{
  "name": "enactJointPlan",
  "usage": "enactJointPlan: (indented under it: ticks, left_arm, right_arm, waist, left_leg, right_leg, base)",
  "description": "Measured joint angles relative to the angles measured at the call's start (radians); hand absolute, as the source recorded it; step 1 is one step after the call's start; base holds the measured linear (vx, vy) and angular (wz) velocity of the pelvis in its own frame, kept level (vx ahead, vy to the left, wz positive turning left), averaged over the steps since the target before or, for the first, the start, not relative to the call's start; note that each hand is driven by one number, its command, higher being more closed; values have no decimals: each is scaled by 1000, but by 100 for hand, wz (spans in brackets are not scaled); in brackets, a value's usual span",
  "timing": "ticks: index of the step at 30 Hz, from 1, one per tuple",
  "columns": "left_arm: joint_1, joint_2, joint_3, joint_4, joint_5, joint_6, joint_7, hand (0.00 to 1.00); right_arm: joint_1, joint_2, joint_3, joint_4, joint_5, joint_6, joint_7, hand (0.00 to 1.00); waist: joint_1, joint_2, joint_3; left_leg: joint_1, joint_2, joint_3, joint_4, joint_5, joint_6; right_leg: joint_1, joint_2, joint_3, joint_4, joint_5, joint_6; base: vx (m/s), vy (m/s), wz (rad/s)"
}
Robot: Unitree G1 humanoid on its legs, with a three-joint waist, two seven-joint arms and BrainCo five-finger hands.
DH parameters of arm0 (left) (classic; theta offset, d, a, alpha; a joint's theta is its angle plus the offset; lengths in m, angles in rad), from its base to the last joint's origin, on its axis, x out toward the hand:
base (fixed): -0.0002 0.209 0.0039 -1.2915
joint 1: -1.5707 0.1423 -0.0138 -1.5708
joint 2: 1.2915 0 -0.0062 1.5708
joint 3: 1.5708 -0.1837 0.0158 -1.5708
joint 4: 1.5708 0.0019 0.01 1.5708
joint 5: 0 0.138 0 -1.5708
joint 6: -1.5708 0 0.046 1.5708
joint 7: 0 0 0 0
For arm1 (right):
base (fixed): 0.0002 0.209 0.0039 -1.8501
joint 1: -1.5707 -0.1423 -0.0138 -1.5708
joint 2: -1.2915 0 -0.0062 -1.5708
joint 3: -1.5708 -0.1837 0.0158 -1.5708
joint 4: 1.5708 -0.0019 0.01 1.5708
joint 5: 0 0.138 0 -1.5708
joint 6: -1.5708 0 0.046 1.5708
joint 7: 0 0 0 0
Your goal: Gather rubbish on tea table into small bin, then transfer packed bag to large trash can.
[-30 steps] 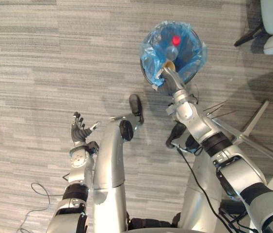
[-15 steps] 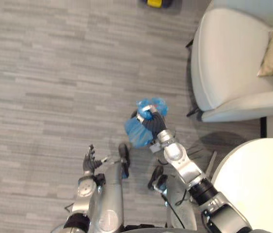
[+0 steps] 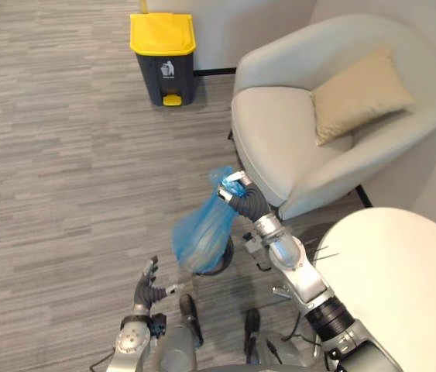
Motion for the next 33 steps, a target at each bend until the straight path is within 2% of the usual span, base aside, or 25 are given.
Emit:
enactJointPlan:
  ticks: [1, 3, 4, 5, 6, 7, 8, 9, 10, 11, 12, 13, 14, 15, 17, 18, 19, 21, 22, 24, 30, 33]
  left_arm:
    - [7, 5, 11, -35, 0, -1, 0, 0]
    - [15, 12, 37, -107, 0, -2, 1, 0]
    - [15, 17, 37, -151, -1, -4, 2, 0]
    - [18, 19, 37, -176, -1, -6, 3, 0]
    - [25, 18, 37, -214, -4, -15, 3, 0]
    - [23, 12, 37, -236, -6, -24, 2, 0]
    - [22, 7, 37, -246, -7, -25, 2, 0]
    - [20, -15, 34, -256, -13, -24, 1, 0]
    - [31, -20, 11, -276, -20, -24, 0, 0]
    - [31, -18, -2, -290, -24, -25, 0, 0]
    - [20, -8, -40, -308, -28, -26, -8, 0]
    - [17, -4, -50, -315, -29, -29, -17, 0]
    - [8, 6, -71, -314, -30, -31, -31, 0]
    - [3, 11, -76, -315, -30, -32, -41, 0]
    - [-24, 21, -84, -312, -30, -37, -47, 0]
    - [-63, 25, -93, -302, -31, -39, -48, 0]
    - [-93, 27, -106, -286, -31, -40, -48, 0]
    - [-179, 30, -154, -232, -29, -42, -60, 0]
    - [-195, 34, -165, -223, -21, -42, -60, 0]
    - [-214, 41, -200, -179, 13, -36, -60, 0]
    - [-212, 37, -265, -82, 102, -10, -63, 0]
    - [-244, 23, -302, -25, 106, -6, -66, 0]
  right_arm:
    - [-7, -5, 4, -1, 0, -1, 0, 100]
    - [-30, -14, 9, -1, -5, -7, -1, 100]
    - [-47, -29, 12, -1, -7, -8, -1, 100]
    - [-58, -39, 12, -1, -7, -8, -1, 100]
    - [-90, -62, 14, -1, -7, -9, -3, 100]
    - [-126, -79, 14, 0, -7, -9, -10, 100]
    - [-146, -96, 14, 3, -7, -9, -16, 100]
    - [-164, -112, 13, 6, -6, -6, -21, 100]
    - [-156, -141, 14, 15, -5, 5, -22, 100]
    - [-155, -153, 15, 22, -5, 14, -20, 100]
    - [-150, -173, 11, 26, -4, 26, -17, 100]
    - [-157, -176, 11, 26, -4, 27, -16, 100]
    - [-158, -174, 12, 24, 2, 27, -16, 100]
    - [-157, -176, 17, 23, 3, 27, -14, 100]
    - [-156, -191, 22, 21, 4, 28, 8, 100]
    - [-155, -207, 17, 19, 4, 28, 15, 100]
    - [-152, -217, 12, 13, 8, 28, 22, 100]
    - [-151, -231, 5, -3, 14, 29, 31, 100]
    - [-150, -224, 5, -3, 15, 29, 35, 100]
    - [-141, -194, 11, -4, 15, 30, 57, 100]
    - [-144, -143, 72, -157, 44, 29, 94, 100]
    - [-145, -129, 142, -162, 69, 29, 119, 100]
  waist:
    - [2, 5, 3]
    - [12, 2, 0]
    - [30, -3, -4]
    - [36, 4, -8]
    - [41, 1, -27]
    - [56, 21, -36]
    - [60, 32, -38]
    - [53, 80, -35]
    - [46, 101, -36]
    - [47, 103, -37]
    - [37, 60, -44]
    - [37, 49, -41]
    - [26, 46, -41]
    - [16, 51, -43]
    - [-9, 66, -53]
    - [-29, 69, -58]
    - [-40, 77, -65]
    - [-67, 104, -84]
    - [-68, 101, -86]
    - [-65, 89, -97]
    - [-63, 77, -129]
    - [-63, 70, -151]
  left_leg:
    - [13, -15, -15, 0, 0, 1]
    - [7, -39, -41, 0, 4, 7]
    - [-2, -56, -42, -8, 15, 4]
    - [-16, -65, -45, -13, 34, 4]
    - [-53, -82, -54, -29, 74, 8]
    - [-91, -89, -56, -69, 124, 2]
    - [-107, -90, -61, -93, 160, -11]
    - [-121, -79, -97, -149, 222, -39]
    - [-100, -72, -130, -213, 270, -102]
    - [-89, -70, -136, -234, 253, -127]
    - [-116, -91, -133, -175, 115, -180]
    - [-130, -93, -133, -110, 97, -147]
    - [-132, -84, -128, 21, 56, -85]
    - [-118, -72, -127, 73, 39, -72]
    - [-39, -15, -126, 202, -37, -87]
    - [28, 6, -126, 204, -76, -98]
    - [69, 8, -125, 152, -77, -110]
    - [170, 3, -145, -101, -27, -193]
    - [181, 0, -146, -143, -13, -210]
    - [209, -17, -146, -212, 32, -198]
    - [244, -34, -139, -222, 40, -187]
    - [256, -32, -136, -229, 56, -178]
  right_leg:
    - [8, -19, -17, 180, -72, 13]
    - [52, -22, -8, 322, -131, 44]
    - [92, -6, 6, 329, -156, 53]
    - [113, -1, 15, 301, -170, 50]
    - [150, 9, 12, 181, -237, 16]
    - [162, 29, 10, 64, -281, -5]
    - [163, 40, 9, 5, -295, -13]
    - [160, 73, -4, -35, -288, -13]
    - [155, 100, -34, -21, -278, -25]
    - [145, 103, -45, -9, -269, -37]
    - [129, 56, -75, -17, -249, -68]
    - [124, 41, -78, -25, -248, -69]
    - [125, 24, -83, -45, -218, -74]
    - [123, 22, -84, -54, -203, -78]
    - [128, 24, -96, -79, -171, -86]
    - [133, 25, -110, -96, -157, -84]
    - [134, 28, -129, -112, -144, -82]
    - [132, 43, -180, -164, -107, -70]
    - [132, 46, -185, -173, -99, -66]
    - [146, 46, -184, -214, -63, -56]
    - [217, 47, -147, -317, 5, -36]
    - [232, 54, -138, -333, 23, -46]
  base:
    - [-151, 32, 31]
    - [-152, -15, 57]
    - [-155, -43, 59]
    - [-175, -65, 52]
    - [-215, -78, 36]
    - [-233, -82, 27]
    - [-265, -80, 22]
    - [-321, -110, 43]
    - [-266, -93, 46]
    - [-329, -88, 67]
    - [-226, -57, 43]
    - [-286, -119, 46]
    - [-146, -114, 11]
    - [-174, -92, 6]
    - [-187, -3, 5]
    - [-128, 30, 33]
    - [-86, 45, 60]
    - [-61, 78, 69]
    - [-49, 98, 42]
    - [-17, 106, 9]
    - [-4, 88, -3]
    - [-23, 3, -5]
